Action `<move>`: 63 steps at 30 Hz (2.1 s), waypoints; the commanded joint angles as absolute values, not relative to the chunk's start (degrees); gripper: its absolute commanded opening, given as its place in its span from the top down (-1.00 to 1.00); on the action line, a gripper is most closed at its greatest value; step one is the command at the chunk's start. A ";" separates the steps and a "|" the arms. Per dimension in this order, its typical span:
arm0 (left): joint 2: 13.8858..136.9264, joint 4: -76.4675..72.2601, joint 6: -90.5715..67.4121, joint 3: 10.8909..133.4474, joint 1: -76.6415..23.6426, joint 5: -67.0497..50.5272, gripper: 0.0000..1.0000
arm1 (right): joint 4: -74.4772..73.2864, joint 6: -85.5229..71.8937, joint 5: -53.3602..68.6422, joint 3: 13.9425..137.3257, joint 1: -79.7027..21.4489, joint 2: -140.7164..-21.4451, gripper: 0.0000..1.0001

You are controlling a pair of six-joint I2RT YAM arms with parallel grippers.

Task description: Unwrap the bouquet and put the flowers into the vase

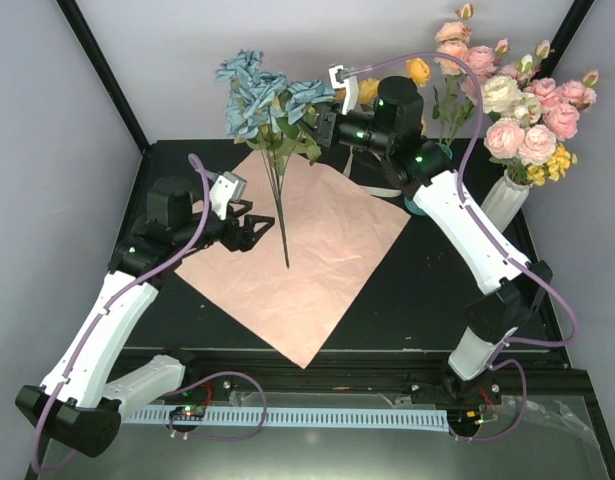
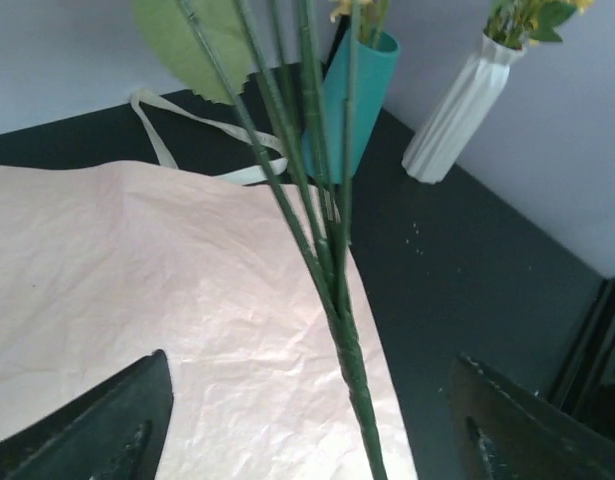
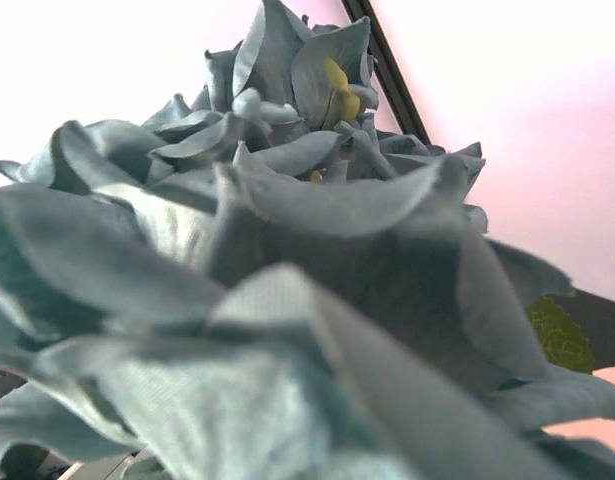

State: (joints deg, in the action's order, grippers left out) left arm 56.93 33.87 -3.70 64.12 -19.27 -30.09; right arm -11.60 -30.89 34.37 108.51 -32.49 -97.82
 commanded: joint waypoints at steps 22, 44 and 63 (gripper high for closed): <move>48.44 28.27 -4.59 58.55 -19.51 -18.49 -0.98 | -6.48 1.44 -7.84 112.74 -31.42 -84.36 0.97; 47.71 28.66 -3.64 57.22 -19.51 -19.54 -0.98 | 0.00 5.80 -10.98 105.08 -10.60 -82.27 0.97; 49.74 30.53 -3.02 60.45 -19.51 -19.64 -0.98 | 12.83 -3.63 -3.35 93.34 -2.91 -87.47 0.97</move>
State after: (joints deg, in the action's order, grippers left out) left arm 48.62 30.41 -3.60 57.65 -19.27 -19.35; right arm 6.31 -0.97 -6.20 96.31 -3.70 -87.81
